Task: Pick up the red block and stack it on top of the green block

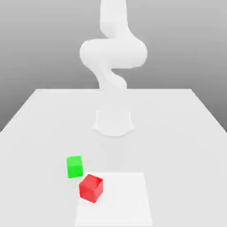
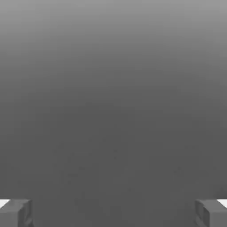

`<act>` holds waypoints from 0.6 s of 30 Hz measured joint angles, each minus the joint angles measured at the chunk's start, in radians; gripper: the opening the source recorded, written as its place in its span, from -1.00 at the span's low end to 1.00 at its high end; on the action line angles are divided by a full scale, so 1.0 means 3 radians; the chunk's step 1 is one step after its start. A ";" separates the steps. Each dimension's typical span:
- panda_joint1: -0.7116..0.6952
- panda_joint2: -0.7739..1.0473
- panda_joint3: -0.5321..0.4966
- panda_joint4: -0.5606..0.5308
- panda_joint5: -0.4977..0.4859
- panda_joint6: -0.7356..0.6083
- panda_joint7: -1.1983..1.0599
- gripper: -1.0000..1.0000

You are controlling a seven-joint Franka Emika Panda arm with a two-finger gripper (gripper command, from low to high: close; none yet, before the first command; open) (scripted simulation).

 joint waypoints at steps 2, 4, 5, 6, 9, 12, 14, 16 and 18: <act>-0.0059 0.0263 0.0010 -0.0131 -0.0007 0.0146 0.0097 0.00; -0.0111 0.0510 0.0015 -0.0254 -0.0016 0.0283 0.0189 0.00; -0.0138 0.0632 0.0019 -0.0314 -0.0018 0.0350 0.0233 0.00; -0.0165 0.0753 0.0023 -0.0375 -0.0021 0.0417 0.0277 0.00; -0.0233 0.1116 0.0020 -0.0556 -0.0035 0.0619 0.0413 0.00; -0.0294 0.1479 0.0009 -0.0737 -0.0046 0.0820 0.0546 0.00; -0.0326 0.1721 -0.0006 -0.0858 -0.0049 0.0954 0.0632 0.00; -0.0356 0.1962 -0.0023 -0.0979 -0.0045 0.1088 0.0713 0.00; -0.0393 0.2204 -0.0044 -0.1100 -0.0029 0.1222 0.0786 0.00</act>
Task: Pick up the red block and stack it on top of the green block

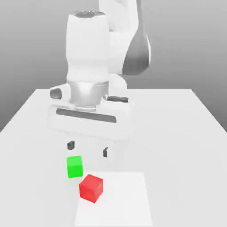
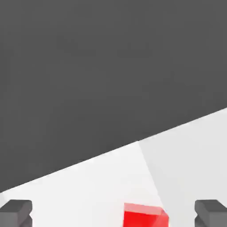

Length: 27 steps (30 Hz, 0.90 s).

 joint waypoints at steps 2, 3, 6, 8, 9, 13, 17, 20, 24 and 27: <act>-0.0029 0.0241 -0.0010 -0.0107 0.0029 0.0140 0.0056 0.00; -0.0030 0.0362 -0.0009 -0.0122 0.0039 0.0228 0.0067 0.00; -0.0030 0.0724 -0.0005 -0.0098 0.0059 0.0524 0.0068 0.00; -0.0035 0.0965 0.0002 -0.0066 0.0069 0.0729 0.0063 0.00; -0.0038 0.1048 0.0006 -0.0054 0.0071 0.0799 0.0061 -1.00; -0.0038 0.1048 0.0007 -0.0054 0.0066 0.0801 0.0065 -1.00; -0.0043 0.0970 0.0010 -0.0066 0.0059 0.0734 0.0071 -1.00; -0.0045 0.0643 0.0009 -0.0114 0.0048 0.0455 0.0079 -1.00; -0.0160 0.0165 -0.0039 -0.0289 0.0066 0.0153 0.0291 -1.00; -0.0330 -0.0196 -0.0085 -0.0539 0.0065 0.0044 0.0713 -1.00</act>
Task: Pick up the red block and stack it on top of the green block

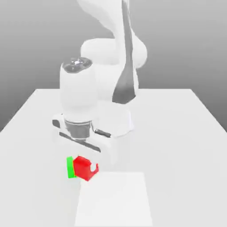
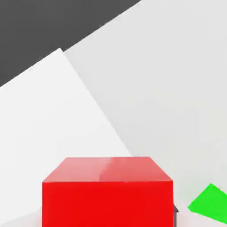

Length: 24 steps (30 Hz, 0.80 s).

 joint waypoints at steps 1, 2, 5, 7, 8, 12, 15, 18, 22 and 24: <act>-0.0069 -0.0120 -0.0010 -0.0087 -0.0012 -0.0033 0.0155 -1.00; -0.0148 -0.0239 -0.0016 -0.0174 -0.0028 -0.0064 0.0314 -1.00; -0.0437 -0.0599 -0.0007 -0.0439 -0.0087 -0.0159 0.0796 -1.00; -0.0512 -0.0548 -0.0013 -0.0501 -0.0117 -0.0048 0.0932 -1.00; -0.0526 -0.0460 -0.0014 -0.0508 -0.0126 0.0048 0.0957 -1.00; -0.0530 -0.0011 -0.0019 -0.0500 -0.0118 0.0489 0.0971 -1.00; -0.0520 0.0226 -0.0010 -0.0492 -0.0070 0.0717 0.0941 1.00; -0.0520 0.0226 -0.0010 -0.0492 -0.0070 0.0717 0.0941 1.00; -0.0528 0.0180 -0.0011 -0.0493 -0.0081 0.0669 0.0945 1.00; -0.0545 -0.0026 -0.0003 -0.0502 -0.0111 0.0471 0.0966 1.00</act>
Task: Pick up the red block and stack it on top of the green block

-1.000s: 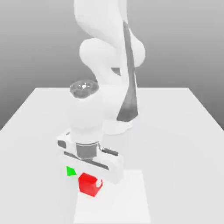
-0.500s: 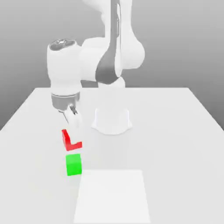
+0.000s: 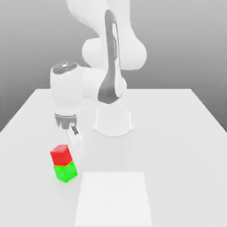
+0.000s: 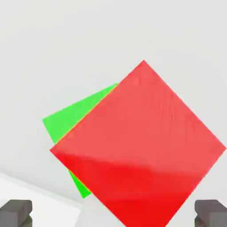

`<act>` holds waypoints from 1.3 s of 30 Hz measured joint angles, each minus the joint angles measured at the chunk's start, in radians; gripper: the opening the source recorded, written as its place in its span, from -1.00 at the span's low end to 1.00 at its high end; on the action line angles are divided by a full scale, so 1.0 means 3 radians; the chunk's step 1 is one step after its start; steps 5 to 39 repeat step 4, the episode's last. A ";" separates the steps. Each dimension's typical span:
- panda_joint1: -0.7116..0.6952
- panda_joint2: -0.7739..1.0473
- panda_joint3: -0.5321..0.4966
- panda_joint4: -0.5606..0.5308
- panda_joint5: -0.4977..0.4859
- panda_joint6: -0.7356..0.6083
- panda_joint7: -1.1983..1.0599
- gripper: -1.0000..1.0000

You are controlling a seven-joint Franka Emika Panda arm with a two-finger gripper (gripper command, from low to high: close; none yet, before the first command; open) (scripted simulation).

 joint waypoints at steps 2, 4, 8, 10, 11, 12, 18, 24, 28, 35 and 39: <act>0.0003 -0.0231 -0.0007 -0.0009 -0.0015 -0.0221 0.0009 1.00; -0.0003 -0.0467 0.0000 -0.0020 -0.0011 -0.0448 0.0006 1.00; -0.0003 -0.0467 0.0000 -0.0020 -0.0011 -0.0448 0.0006 1.00; -0.0003 -0.0467 0.0000 -0.0020 -0.0011 -0.0448 0.0006 1.00; -0.0003 -0.0467 0.0000 -0.0020 -0.0011 -0.0448 0.0006 1.00; -0.0003 -0.0467 0.0000 -0.0020 -0.0011 -0.0448 0.0006 1.00; -0.0003 -0.0467 0.0000 -0.0020 -0.0011 -0.0448 0.0006 1.00; -0.0003 -0.0467 0.0000 -0.0020 -0.0011 -0.0448 0.0006 1.00; -0.0003 -0.0467 0.0000 -0.0020 -0.0011 -0.0448 0.0006 1.00; -0.0003 -0.0467 0.0000 -0.0020 -0.0011 -0.0448 0.0006 1.00; -0.0003 -0.0467 0.0000 -0.0020 -0.0011 -0.0448 0.0006 1.00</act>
